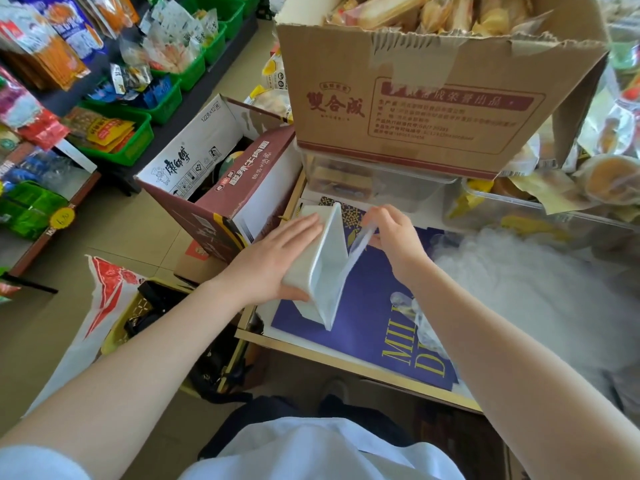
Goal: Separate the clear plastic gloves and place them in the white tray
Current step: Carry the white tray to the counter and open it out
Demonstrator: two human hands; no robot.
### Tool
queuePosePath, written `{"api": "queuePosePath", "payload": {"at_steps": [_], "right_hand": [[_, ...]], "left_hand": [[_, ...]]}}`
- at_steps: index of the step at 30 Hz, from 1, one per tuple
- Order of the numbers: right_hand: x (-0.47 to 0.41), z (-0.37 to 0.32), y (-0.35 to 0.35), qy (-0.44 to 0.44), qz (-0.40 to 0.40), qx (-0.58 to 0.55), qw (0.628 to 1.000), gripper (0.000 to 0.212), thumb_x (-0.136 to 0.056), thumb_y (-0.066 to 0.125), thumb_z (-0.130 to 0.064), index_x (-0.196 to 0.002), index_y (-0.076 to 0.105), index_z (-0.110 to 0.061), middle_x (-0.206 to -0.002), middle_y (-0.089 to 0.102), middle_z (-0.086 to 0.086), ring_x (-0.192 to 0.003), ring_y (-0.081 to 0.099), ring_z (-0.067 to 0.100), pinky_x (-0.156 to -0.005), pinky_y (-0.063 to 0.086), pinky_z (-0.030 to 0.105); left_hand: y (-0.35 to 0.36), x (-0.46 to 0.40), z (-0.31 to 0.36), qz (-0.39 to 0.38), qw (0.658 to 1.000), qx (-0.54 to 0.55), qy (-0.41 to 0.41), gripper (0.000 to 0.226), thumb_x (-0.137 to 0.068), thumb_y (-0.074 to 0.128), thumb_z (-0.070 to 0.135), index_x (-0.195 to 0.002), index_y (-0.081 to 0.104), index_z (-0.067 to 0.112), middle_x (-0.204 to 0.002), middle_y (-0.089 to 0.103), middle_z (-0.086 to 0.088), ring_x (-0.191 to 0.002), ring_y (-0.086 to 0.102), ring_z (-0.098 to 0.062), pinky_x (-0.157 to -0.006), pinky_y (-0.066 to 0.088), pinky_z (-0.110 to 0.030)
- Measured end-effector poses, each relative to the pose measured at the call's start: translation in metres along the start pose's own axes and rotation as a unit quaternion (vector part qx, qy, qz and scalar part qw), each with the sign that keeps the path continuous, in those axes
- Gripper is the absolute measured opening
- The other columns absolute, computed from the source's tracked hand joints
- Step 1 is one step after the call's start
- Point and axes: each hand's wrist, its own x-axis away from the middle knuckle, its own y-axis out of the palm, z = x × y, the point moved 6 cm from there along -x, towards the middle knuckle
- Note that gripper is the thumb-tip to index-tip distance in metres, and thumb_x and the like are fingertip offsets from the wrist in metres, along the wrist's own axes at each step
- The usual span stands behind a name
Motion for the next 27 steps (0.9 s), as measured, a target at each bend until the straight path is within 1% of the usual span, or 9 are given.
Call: {"api": "queuePosePath", "payload": {"at_steps": [4, 8, 11, 14, 17, 19, 21, 23, 27], "right_hand": [[0.020, 0.023, -0.010, 0.064, 0.016, -0.037, 0.997, 0.026, -0.097, 0.040, -0.037, -0.115, 0.050, -0.022, -0.106, 0.056, -0.001, -0.091, 0.066, 0.024, -0.084, 0.054, 0.034], [0.034, 0.018, -0.020, 0.171, -0.019, 0.018, 0.985, 0.033, -0.093, 0.046, -0.040, -0.111, 0.051, -0.012, -0.100, 0.067, 0.012, -0.079, 0.070, 0.030, -0.068, 0.057, 0.033], [0.045, 0.015, -0.015, 0.221, -0.084, -0.003, 0.972, 0.018, -0.091, 0.047, -0.025, -0.098, 0.052, -0.008, -0.087, 0.068, 0.019, -0.073, 0.068, 0.030, -0.066, 0.056, 0.031], [0.052, 0.014, -0.009, 0.245, -0.104, -0.062, 0.962, 0.010, -0.089, 0.043, -0.010, -0.095, 0.049, -0.004, -0.075, 0.061, 0.017, -0.051, 0.063, 0.022, -0.048, 0.051, 0.024], [0.050, 0.020, -0.027, 0.215, -0.067, 0.002, 0.974, 0.027, -0.088, 0.039, -0.005, -0.109, 0.055, -0.001, -0.061, 0.045, 0.012, -0.028, 0.031, 0.011, -0.032, 0.025, 0.015], [0.046, 0.022, -0.051, 0.153, -0.017, 0.039, 0.987, 0.034, -0.085, 0.035, 0.002, -0.111, 0.055, -0.007, -0.053, 0.036, 0.004, -0.032, 0.021, 0.009, -0.034, 0.017, 0.013], [0.048, 0.023, -0.070, 0.095, 0.011, 0.071, 0.993, 0.044, -0.080, 0.036, 0.008, -0.118, 0.053, -0.007, -0.055, 0.040, 0.003, -0.037, 0.030, 0.013, -0.036, 0.024, 0.017], [0.049, 0.025, -0.078, 0.062, 0.010, 0.078, 0.995, 0.049, -0.084, 0.041, 0.008, -0.127, 0.046, -0.014, -0.065, 0.054, 0.008, -0.045, 0.049, 0.015, -0.042, 0.038, 0.024], [0.036, 0.021, -0.081, -0.061, 0.055, 0.306, 0.949, 0.051, -0.091, 0.048, -0.006, -0.139, 0.037, -0.016, -0.095, 0.068, 0.005, -0.074, 0.058, 0.020, -0.063, 0.045, 0.031]], "left_hand": [[0.003, 0.005, 0.001, -0.035, 0.997, 0.064, -0.027, 0.113, -0.069, 0.068, 0.062, -0.146, -0.011, 0.033, -0.146, -0.021, 0.026, -0.138, -0.019, 0.002, -0.112, -0.001, -0.030], [-0.003, -0.001, 0.010, -0.049, 0.975, 0.193, -0.102, 0.103, -0.067, 0.039, 0.080, -0.149, 0.000, 0.032, -0.152, -0.012, 0.027, -0.142, -0.001, 0.000, -0.114, 0.016, -0.036], [-0.005, -0.009, 0.009, 0.000, 0.979, 0.115, -0.168, 0.078, -0.089, 0.044, 0.054, -0.149, 0.000, 0.032, -0.157, 0.006, 0.012, -0.138, 0.028, -0.015, -0.105, 0.033, -0.039], [-0.007, -0.013, 0.006, 0.024, 0.976, 0.085, -0.199, 0.065, -0.096, 0.043, 0.027, -0.148, 0.006, 0.039, -0.142, 0.037, -0.003, -0.112, 0.051, -0.028, -0.085, 0.043, -0.038], [-0.014, -0.004, -0.026, 0.095, 0.948, 0.123, -0.279, 0.069, -0.088, 0.036, 0.003, -0.144, 0.024, 0.041, -0.124, 0.051, -0.009, -0.093, 0.054, -0.031, -0.076, 0.049, -0.039], [-0.010, 0.011, -0.062, 0.153, 0.888, 0.245, -0.358, 0.074, -0.083, 0.029, -0.006, -0.140, 0.033, 0.040, -0.126, 0.053, -0.006, -0.098, 0.052, -0.029, -0.079, 0.049, -0.037], [0.000, 0.024, -0.088, 0.164, 0.830, 0.344, -0.407, 0.073, -0.083, 0.025, -0.009, -0.138, 0.040, 0.036, -0.122, 0.055, -0.003, -0.099, 0.050, -0.026, -0.068, 0.048, -0.030], [0.011, 0.028, -0.098, 0.125, 0.816, 0.377, -0.420, 0.062, -0.088, 0.030, -0.007, -0.136, 0.045, 0.028, -0.116, 0.055, -0.004, -0.100, 0.052, -0.027, -0.061, 0.048, -0.029], [0.037, 0.025, -0.090, 0.047, 0.778, 0.480, -0.403, 0.040, -0.097, 0.044, 0.011, -0.136, 0.045, 0.021, -0.121, 0.057, -0.007, -0.107, 0.055, -0.027, -0.088, 0.050, -0.044]]}}
